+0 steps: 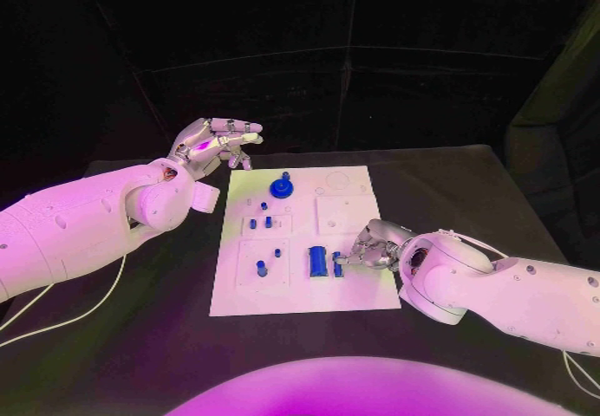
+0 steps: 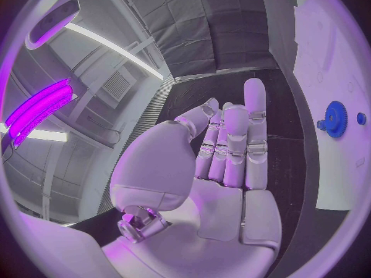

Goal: Assemble the parts on the task board

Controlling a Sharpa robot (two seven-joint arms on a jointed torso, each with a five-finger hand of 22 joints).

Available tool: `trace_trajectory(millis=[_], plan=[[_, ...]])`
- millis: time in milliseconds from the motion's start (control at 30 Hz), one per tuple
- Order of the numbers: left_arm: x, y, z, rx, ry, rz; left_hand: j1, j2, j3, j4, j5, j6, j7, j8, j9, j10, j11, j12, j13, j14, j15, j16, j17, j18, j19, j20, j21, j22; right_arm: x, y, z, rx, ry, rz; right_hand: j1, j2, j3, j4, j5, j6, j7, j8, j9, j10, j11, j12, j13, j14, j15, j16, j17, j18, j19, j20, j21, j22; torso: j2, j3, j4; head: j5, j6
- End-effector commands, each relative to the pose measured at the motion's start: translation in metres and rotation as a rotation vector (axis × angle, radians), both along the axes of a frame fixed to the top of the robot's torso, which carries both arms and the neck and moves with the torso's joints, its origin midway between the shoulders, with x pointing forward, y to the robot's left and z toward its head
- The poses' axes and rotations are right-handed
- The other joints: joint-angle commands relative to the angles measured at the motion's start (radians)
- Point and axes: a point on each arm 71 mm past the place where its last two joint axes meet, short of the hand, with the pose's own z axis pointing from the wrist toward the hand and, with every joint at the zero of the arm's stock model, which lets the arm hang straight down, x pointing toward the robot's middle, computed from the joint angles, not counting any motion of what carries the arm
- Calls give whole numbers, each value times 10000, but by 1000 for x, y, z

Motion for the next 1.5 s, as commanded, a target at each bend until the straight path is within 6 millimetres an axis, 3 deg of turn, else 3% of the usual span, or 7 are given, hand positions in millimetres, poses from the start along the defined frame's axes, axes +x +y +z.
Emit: trace_trajectory(millis=[33,267,567,833,1233,1500], plan=[[0,-1,1,-78,-41,-77,-32,48,35,-39,-14,-24,18,42,-7,-57,-24,60,-9,-68,6,-34,-15,58,-59,-7,-50,-12,2,0,1,91,-245,99,13,173,69,33,83,-92,-4,13,23,-8,15,-26,-9,668,-58,15,725,-110,-8,-17,3,1,8,7,16,-9,24],[0,-1,1,-75,-35,-79,-32,48,35,-39,-14,-24,18,42,-7,-57,-24,60,-9,-68,6,-34,-15,58,-59,-7,-50,-12,5,1,0,168,-358,30,-138,307,-39,212,106,-94,0,13,58,10,22,-2,24,671,-51,19,734,-112,-4,-6,7,12,22,8,29,11,21],[0,-1,1,-73,-27,-85,-32,48,35,-39,-14,-24,18,42,-7,-57,-24,60,-9,-68,6,-34,-15,58,-59,-7,-50,-12,8,0,0,238,-496,-95,-575,389,-416,672,-18,-83,-22,35,145,40,9,29,78,679,-58,35,761,-115,9,-8,21,48,7,-5,-11,13,-9],[0,-2,1,-77,-20,-105,-32,48,35,-39,-14,-24,18,42,-7,-57,-24,60,-9,-68,6,-34,-15,58,-59,-7,-50,-12,11,1,-2,207,-451,-165,-517,438,-449,640,178,-65,-40,57,181,64,-6,66,119,681,-68,40,770,-118,15,-14,28,65,2,5,29,-5,-15],[1,-3,1,-77,-14,-115,-32,48,35,-39,-14,-24,18,42,-7,-57,-24,60,-9,-68,6,-34,-15,58,-59,-7,-50,-12,12,3,-5,79,-261,-161,-210,466,-428,520,289,-68,-51,76,228,76,-19,78,145,682,-80,43,776,-119,18,-25,31,77,11,0,-7,34,-40],[1,-3,1,-71,-3,-118,-32,48,35,-39,-14,-24,18,42,-7,-57,-24,60,-9,-68,6,-34,-15,58,-59,-7,-50,-12,13,3,-7,-51,-135,-123,13,491,-404,420,374,-77,-51,85,259,78,-21,75,156,682,-83,42,775,-121,21,-28,34,87,9,4,19,21,-65]])
